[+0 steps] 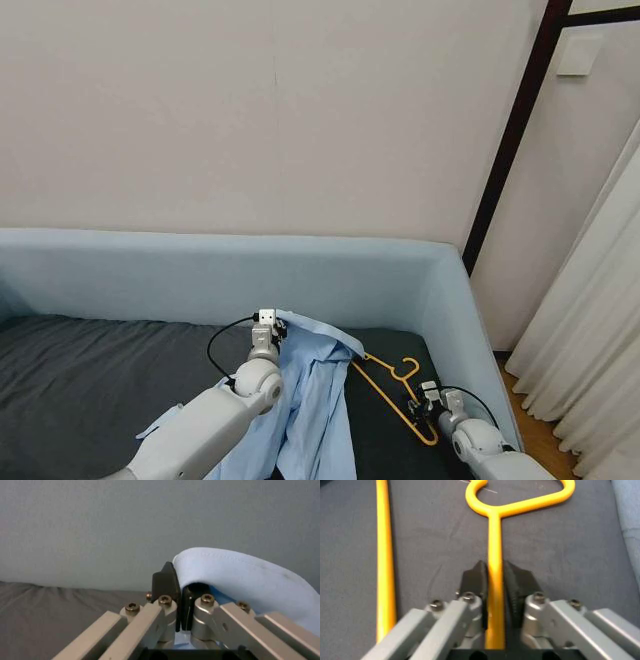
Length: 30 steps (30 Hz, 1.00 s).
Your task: Pick up the clothes from the sofa and hang them on the clothes hanger.
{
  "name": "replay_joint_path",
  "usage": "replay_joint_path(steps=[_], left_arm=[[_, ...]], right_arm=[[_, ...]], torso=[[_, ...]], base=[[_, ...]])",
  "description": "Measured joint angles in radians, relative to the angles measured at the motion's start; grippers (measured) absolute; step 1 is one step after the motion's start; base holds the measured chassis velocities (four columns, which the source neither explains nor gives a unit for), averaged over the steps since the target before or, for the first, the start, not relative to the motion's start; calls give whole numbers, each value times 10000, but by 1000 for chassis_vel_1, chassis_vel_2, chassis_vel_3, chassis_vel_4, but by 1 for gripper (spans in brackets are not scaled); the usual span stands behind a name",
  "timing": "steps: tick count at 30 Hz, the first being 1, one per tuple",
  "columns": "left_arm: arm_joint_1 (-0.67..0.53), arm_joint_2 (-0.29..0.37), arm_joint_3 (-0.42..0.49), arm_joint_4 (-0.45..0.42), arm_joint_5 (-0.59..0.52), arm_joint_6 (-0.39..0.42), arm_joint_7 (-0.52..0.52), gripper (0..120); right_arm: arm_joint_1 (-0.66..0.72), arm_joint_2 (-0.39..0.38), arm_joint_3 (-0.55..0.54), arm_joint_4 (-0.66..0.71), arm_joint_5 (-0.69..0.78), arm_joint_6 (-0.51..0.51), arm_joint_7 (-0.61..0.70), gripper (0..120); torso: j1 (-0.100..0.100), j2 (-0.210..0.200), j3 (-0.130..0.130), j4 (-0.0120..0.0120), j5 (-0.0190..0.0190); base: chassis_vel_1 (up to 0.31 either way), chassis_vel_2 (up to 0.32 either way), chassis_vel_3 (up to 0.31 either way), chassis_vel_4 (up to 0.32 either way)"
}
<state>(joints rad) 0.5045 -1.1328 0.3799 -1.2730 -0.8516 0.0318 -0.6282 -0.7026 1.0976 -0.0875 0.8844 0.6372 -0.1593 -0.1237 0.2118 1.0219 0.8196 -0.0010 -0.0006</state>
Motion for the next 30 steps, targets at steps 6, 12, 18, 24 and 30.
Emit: replay_joint_path(steps=[6, 12, 18, 24, 30], left_arm=[[18, -29, -15, -1, 9, 0, 4, 0], [62, -13, 0, -60, -1, 0, 4, 0], [179, 120, -2, -141, -8, 0, 5, 0], [279, 180, -102, -197, -8, 3, 3, 0], [222, 291, -46, -422, -54, 67, -51, 0]], right_arm=[[-11, -69, 8, -12, 82, -48, -95, 4], [-111, -113, 55, 326, 101, 116, 462, 4], [87, -172, 291, 1204, 35, 801, 1789, 4], [-12, -624, 532, 2994, -549, 987, 2607, 4], [-1541, -1736, 850, 5383, -1792, 1179, 3154, 4]], torso=[[1, 0, 0, -1, 0], [0, 0, 0, -4, 0], [0, 0, 0, 0, 0], [3, 0, -1, 3, -2], [2, 0, -2, -6, 1]], base=[[0, 0, 0, 0], [0, 0, 0, 0], [0, 0, 0, 0], [0, 0, 0, 0], [0, 0, 0, 0]])
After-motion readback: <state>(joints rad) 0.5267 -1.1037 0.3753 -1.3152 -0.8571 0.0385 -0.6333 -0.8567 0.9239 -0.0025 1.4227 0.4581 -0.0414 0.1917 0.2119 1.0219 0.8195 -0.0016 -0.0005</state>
